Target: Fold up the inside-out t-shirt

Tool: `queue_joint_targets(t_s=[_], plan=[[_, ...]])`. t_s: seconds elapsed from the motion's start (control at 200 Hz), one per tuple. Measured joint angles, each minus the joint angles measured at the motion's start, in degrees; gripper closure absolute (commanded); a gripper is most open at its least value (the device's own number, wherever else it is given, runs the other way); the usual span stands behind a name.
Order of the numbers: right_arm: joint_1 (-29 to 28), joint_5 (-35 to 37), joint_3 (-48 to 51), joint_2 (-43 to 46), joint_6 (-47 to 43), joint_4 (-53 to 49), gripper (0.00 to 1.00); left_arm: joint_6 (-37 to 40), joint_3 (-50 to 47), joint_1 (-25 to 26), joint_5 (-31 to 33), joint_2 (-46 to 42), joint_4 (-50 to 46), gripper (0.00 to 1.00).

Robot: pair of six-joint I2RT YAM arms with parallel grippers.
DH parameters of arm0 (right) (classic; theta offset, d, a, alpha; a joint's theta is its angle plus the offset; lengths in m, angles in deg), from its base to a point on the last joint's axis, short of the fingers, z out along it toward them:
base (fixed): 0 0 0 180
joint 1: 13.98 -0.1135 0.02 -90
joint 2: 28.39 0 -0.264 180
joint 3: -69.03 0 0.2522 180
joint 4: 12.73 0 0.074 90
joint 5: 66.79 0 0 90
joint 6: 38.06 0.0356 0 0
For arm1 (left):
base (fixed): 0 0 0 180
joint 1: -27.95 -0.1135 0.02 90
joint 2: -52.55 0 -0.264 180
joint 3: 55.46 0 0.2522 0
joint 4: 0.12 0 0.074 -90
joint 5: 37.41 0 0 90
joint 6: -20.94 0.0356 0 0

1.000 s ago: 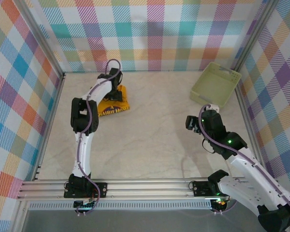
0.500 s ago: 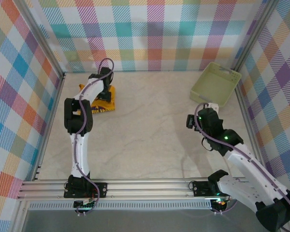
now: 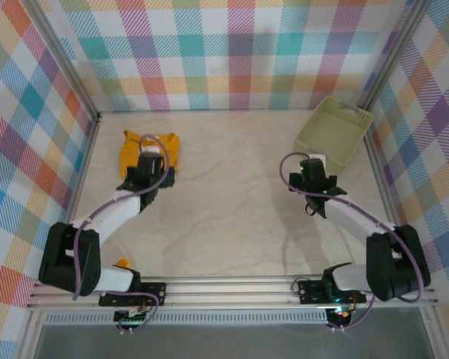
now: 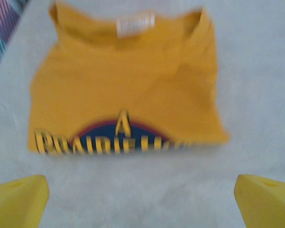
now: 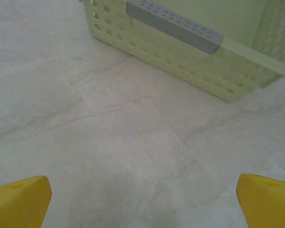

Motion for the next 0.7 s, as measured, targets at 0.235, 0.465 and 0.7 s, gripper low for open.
queue_joint_targets(t_s=[0.235, 0.465, 0.7], plan=[[6.34, -8.7, 6.88, -4.81, -8.41, 21.88, 0.0, 1.2, -9.27, -3.48, -3.15, 3.04, 16.46, 0.0], [13.51, -20.35, 12.94, -8.52, -10.19, 35.91, 0.0, 2.51, -14.14, -7.21, -9.99, 9.46, 34.34, 0.0], [16.5, -23.91, 14.03, -10.99, -8.85, 43.58, 0.0, 2.51, -16.65, -9.86, -15.28, 11.76, 41.42, 0.0]])
